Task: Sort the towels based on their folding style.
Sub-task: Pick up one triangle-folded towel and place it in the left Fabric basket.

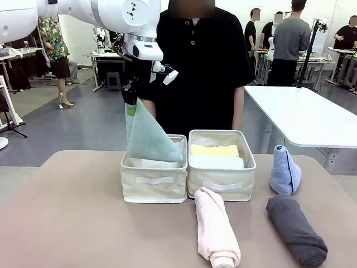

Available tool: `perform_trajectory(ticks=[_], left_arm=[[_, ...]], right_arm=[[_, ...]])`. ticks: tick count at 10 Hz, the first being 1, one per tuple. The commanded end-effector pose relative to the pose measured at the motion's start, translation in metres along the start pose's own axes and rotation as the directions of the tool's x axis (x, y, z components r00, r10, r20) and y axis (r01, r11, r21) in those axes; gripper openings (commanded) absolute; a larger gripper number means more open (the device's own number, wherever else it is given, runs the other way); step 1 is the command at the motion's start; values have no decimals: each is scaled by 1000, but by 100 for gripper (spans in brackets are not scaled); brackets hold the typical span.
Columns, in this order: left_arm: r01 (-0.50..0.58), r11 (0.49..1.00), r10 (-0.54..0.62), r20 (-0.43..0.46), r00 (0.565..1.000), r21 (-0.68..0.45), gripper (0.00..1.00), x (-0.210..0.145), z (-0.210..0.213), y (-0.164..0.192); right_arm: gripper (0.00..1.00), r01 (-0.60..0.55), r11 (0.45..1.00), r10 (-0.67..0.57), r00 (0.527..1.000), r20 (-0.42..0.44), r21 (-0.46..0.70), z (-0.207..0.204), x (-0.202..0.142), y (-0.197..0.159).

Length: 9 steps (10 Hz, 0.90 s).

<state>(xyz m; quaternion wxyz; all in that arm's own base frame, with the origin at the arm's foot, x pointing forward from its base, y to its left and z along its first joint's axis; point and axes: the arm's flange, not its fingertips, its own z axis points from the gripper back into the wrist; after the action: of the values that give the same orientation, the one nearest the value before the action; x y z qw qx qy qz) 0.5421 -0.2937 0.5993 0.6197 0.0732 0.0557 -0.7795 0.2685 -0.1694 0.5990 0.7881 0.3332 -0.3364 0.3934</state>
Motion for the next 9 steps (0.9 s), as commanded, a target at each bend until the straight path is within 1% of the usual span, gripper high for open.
perform_trajectory(ticks=[1, 2, 3, 6, 7, 8, 9], left_arm=[[-29, 999, 28, 41, 999, 42, 15, 6, -13, -8], [-26, 999, 23, 63, 998, 45, 15, 11, -26, -9], [-16, 999, 13, 65, 998, 44, 15, 16, -40, -10], [0, 1000, 0, -10, 1000, 15, 15, 21, -78, -15], [5, 1000, -5, -28, 1000, -12, 15, 21, -92, -19], [14, 1000, -15, -66, 998, -13, 15, 21, -106, -25], [15, 1000, -17, -79, 997, -24, 15, 20, -116, -28]], right_arm=[[100, -14, 1000, 14, 999, 37, 13, -1, 1, -1], [100, -14, 1000, 14, 999, 37, 13, -1, 1, -1], [100, -14, 1000, 14, 999, 37, 13, -1, 1, -1], [100, -14, 1000, 14, 999, 37, 13, -1, 1, -1], [100, -14, 1000, 14, 999, 37, 13, -1, 1, -1], [100, -14, 1000, 14, 999, 37, 13, -1, 1, -1], [100, -14, 1000, 14, 999, 37, 13, -1, 1, -1]])
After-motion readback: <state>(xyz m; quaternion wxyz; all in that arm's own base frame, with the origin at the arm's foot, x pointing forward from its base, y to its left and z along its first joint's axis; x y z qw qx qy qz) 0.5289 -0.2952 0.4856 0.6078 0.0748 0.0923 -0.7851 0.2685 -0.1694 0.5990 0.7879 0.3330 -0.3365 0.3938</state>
